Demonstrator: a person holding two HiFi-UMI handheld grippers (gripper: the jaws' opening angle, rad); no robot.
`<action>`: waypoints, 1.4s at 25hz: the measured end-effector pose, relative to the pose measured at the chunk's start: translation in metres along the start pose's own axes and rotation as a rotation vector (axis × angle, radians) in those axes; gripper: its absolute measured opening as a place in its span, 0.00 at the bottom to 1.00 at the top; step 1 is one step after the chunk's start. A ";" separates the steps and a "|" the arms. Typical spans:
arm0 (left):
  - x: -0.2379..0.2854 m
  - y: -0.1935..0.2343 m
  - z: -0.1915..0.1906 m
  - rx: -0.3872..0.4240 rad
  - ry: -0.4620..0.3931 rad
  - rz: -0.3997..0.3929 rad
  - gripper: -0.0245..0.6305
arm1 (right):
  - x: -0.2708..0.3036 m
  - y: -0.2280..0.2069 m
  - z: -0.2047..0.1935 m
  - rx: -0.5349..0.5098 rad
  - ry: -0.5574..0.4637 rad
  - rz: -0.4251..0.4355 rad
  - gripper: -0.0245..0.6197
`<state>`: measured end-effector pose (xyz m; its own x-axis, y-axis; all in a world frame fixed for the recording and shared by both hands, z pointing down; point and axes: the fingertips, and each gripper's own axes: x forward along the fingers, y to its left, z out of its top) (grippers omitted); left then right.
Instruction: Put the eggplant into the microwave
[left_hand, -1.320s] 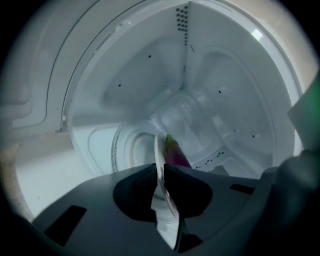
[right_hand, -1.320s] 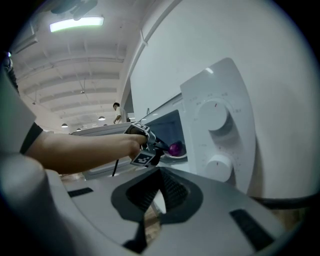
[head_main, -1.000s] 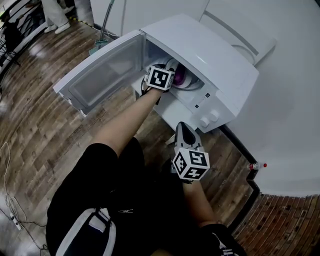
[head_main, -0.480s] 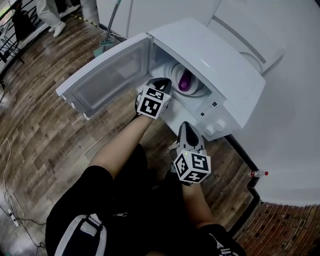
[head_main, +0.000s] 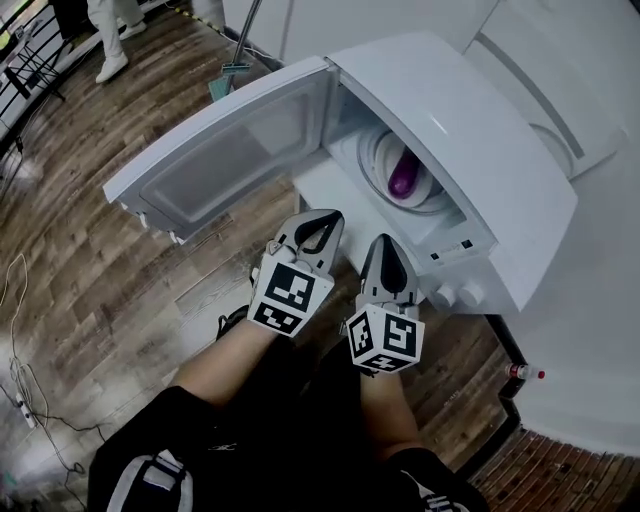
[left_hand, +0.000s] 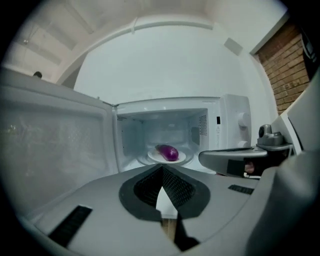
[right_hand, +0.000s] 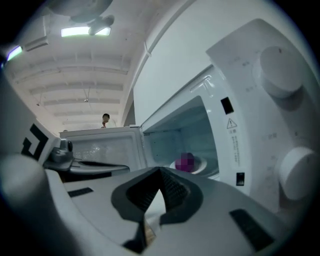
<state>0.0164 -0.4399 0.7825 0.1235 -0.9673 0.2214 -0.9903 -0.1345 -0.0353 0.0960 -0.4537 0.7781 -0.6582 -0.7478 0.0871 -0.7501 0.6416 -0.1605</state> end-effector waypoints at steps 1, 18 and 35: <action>-0.002 0.000 0.010 0.013 -0.011 0.005 0.04 | 0.000 0.000 0.007 0.003 -0.009 -0.005 0.06; -0.099 0.006 0.369 -0.069 0.085 -0.040 0.04 | -0.039 0.076 0.388 -0.053 0.017 -0.021 0.06; -0.178 -0.049 0.514 -0.035 0.033 -0.061 0.04 | -0.124 0.083 0.531 0.008 -0.025 -0.048 0.06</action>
<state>0.0760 -0.3715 0.2436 0.1819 -0.9499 0.2542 -0.9827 -0.1848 0.0129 0.1500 -0.3984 0.2316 -0.6197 -0.7817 0.0699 -0.7800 0.6037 -0.1649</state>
